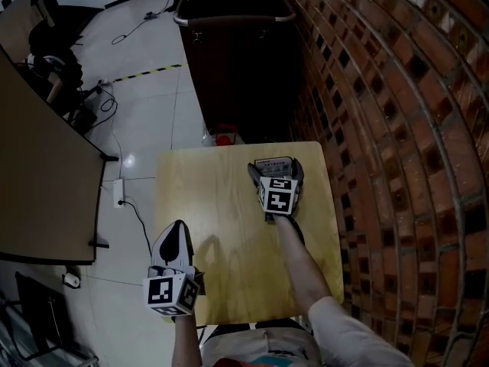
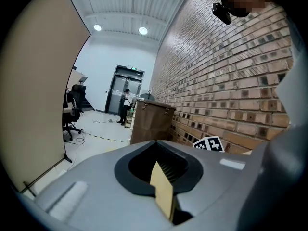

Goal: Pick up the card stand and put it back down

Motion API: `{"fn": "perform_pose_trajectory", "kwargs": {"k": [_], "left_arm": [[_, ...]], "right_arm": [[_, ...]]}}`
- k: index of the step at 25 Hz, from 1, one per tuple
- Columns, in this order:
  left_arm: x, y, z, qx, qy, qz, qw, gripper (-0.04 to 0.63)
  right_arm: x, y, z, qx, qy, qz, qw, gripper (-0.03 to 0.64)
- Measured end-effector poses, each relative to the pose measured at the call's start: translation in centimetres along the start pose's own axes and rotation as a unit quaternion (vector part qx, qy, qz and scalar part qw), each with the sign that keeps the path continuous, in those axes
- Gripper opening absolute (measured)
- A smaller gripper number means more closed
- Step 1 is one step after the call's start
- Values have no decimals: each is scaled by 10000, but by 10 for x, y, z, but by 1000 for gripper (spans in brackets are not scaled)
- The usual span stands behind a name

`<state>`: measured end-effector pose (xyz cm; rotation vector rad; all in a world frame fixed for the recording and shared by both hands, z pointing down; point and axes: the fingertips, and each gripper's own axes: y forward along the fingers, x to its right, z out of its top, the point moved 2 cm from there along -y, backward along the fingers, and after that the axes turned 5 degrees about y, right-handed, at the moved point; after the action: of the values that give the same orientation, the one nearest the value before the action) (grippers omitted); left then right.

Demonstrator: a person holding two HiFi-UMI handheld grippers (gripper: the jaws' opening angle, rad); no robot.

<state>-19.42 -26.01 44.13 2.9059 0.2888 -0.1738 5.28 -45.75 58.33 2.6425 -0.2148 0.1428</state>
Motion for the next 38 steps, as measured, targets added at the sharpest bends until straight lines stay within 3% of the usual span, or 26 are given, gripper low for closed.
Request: {"fn": "perform_pose_trajectory", "kwargs": {"k": [4, 11, 17, 25, 38], "left_arm": [[6, -2, 9, 125, 34, -29, 9999, 5], [31, -15, 40, 535, 180, -150, 9983, 5], [53, -29, 59, 900, 319, -336, 9949, 5], [76, -50, 84, 1269, 536, -465, 9894, 5], [84, -60, 89, 1346, 557, -413, 9885, 5]], "right_arm": [[-4, -29, 19, 376, -337, 57, 9987, 575], [-23, -155, 89, 1526, -103, 356, 9876, 575], [-44, -264, 115, 2137, 1, 662, 9746, 575], [-59, -330, 116, 2482, -150, 796, 9653, 575], [-58, -338, 115, 2502, -149, 897, 9639, 575]]}}
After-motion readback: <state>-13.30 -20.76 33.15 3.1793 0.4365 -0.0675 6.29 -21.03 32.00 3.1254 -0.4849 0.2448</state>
